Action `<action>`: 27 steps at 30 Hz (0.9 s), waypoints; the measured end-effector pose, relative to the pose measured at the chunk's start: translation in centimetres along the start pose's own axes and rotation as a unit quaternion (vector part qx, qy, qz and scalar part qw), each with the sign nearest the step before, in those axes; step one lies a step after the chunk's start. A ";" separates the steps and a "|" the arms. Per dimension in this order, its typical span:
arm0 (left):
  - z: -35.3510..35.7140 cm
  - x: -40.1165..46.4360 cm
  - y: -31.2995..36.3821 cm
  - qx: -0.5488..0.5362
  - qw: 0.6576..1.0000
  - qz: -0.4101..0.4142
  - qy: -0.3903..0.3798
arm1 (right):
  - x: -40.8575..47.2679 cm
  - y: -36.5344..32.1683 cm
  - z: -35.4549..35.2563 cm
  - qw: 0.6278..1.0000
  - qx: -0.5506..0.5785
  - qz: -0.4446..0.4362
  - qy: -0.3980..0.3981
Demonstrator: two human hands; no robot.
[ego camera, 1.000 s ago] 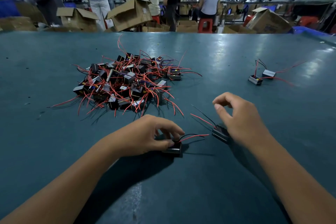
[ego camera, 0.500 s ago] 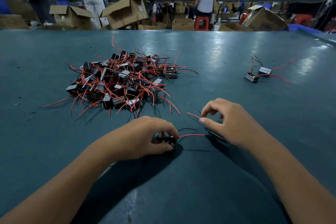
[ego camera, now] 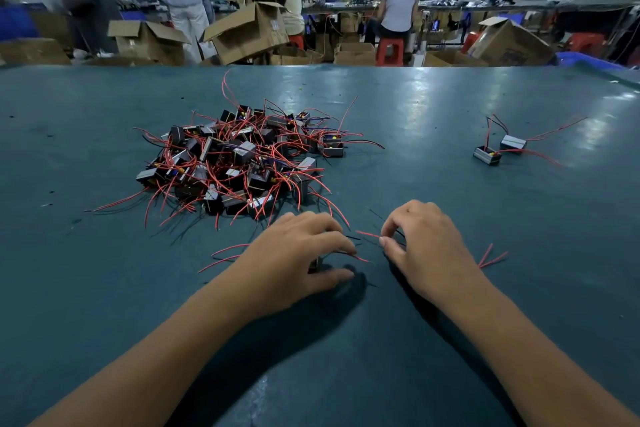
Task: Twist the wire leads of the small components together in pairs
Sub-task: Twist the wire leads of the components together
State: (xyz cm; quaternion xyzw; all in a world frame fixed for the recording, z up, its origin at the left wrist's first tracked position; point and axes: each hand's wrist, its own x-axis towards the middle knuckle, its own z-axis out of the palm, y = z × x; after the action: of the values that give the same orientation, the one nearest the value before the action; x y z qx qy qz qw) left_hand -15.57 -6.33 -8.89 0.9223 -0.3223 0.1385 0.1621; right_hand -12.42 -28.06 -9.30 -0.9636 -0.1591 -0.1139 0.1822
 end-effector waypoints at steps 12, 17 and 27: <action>1.0 0.3 -0.1 -0.120 0.988 -0.043 0.088 | -1.1 -1.7 -2.0 0.996 0.065 -0.028 -0.050; 1.3 0.4 -0.3 -0.193 0.972 -0.091 0.102 | -1.2 -2.1 -1.6 0.995 0.065 -0.053 -0.045; 1.2 0.1 0.0 -0.217 0.964 -0.116 0.101 | -1.3 -2.4 -1.3 0.975 0.220 0.000 0.024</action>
State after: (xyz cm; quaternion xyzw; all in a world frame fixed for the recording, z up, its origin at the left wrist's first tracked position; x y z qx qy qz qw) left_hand -15.29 -6.84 -9.95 0.8772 -0.2173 0.1375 0.4054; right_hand -14.67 -26.78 -7.70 -0.8969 -0.1756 -0.0997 0.3934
